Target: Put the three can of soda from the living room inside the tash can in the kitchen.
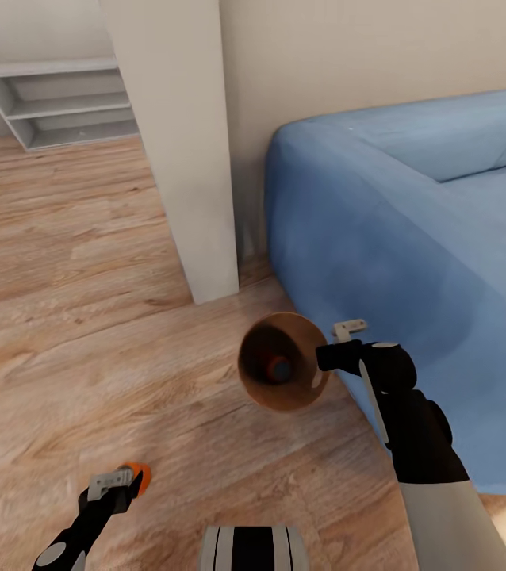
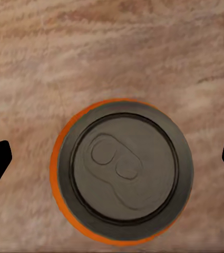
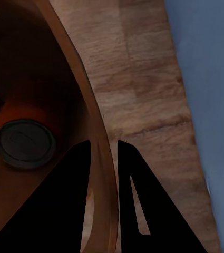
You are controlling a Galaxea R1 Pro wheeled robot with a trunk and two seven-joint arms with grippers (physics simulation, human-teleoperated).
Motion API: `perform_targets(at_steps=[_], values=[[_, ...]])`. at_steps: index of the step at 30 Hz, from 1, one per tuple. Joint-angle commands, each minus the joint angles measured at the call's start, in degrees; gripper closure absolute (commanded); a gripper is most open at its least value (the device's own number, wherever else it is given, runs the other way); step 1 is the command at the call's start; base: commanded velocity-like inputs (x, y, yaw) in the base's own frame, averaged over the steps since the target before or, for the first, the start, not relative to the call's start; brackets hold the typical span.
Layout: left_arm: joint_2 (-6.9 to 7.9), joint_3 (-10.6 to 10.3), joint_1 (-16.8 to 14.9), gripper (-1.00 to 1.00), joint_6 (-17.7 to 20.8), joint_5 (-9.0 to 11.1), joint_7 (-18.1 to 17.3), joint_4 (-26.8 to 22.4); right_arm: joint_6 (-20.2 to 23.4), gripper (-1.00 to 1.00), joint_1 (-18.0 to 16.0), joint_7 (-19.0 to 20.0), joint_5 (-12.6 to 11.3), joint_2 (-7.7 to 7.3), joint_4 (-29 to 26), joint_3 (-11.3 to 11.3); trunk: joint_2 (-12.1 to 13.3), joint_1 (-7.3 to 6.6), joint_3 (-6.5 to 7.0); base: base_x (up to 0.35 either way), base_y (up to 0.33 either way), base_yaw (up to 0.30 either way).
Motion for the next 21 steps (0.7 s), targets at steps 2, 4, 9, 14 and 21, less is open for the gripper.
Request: perform_targets(at_steps=[2,4,9,14,21], values=[[0.0,0.0,0.0,-1.0,0.0,0.0,0.0,0.0,0.1,1.0,0.0,0.1,-1.3,0.01,0.0,0.1,0.0,0.04,-0.44,0.0,0.0,0.0],[0.0,0.0,0.0,-1.0,0.0,0.0,0.0,0.0,0.1,1.0,0.0,0.1,-1.3,0.01,0.0,0.1,0.0,0.07,-0.66,0.0,0.0,0.0],[0.0,0.0,0.0,-1.0,0.0,0.0,0.0,-0.1,0.1,1.0,0.0,0.1,-1.4,0.01,0.0,0.1,0.0,0.07,-0.66,0.0,0.0,0.0],[0.0,0.0,0.0,-1.0,0.0,0.0,0.0,-0.2,0.1,1.0,0.0,0.1,-1.4,0.01,0.1,0.1,0.0,0.07,-0.66,0.0,0.0,0.0],[0.0,0.0,0.0,-1.0,0.0,0.1,0.0,-0.3,0.1,1.0,0.0,0.1,-1.4,0.01,0.1,0.0,-0.1,0.17,-1.55,0.0,0.0,0.0]])
